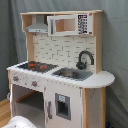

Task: Play with the kitchen

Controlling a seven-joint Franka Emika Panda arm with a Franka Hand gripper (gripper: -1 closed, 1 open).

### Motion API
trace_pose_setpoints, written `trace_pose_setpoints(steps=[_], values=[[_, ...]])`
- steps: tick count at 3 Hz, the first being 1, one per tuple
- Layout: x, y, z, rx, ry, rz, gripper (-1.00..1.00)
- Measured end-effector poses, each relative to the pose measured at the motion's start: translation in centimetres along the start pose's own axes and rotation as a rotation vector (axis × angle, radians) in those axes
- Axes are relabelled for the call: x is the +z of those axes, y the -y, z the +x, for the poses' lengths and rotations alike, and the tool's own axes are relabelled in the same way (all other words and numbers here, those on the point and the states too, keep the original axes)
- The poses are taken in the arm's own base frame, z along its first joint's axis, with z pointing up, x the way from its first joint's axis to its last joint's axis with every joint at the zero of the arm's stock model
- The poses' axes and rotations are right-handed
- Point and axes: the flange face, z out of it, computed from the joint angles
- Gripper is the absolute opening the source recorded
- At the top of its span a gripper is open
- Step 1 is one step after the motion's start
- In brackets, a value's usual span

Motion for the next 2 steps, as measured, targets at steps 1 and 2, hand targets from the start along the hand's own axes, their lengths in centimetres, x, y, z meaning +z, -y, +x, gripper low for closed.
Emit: trace_pose_setpoints(steps=[1, 2], values=[[0.9, -2.0, 0.0, -0.07, 0.001, 0.033, 1.0], [2.1, -4.0, -0.4, -0.132, 0.011, 0.075, 1.0]])
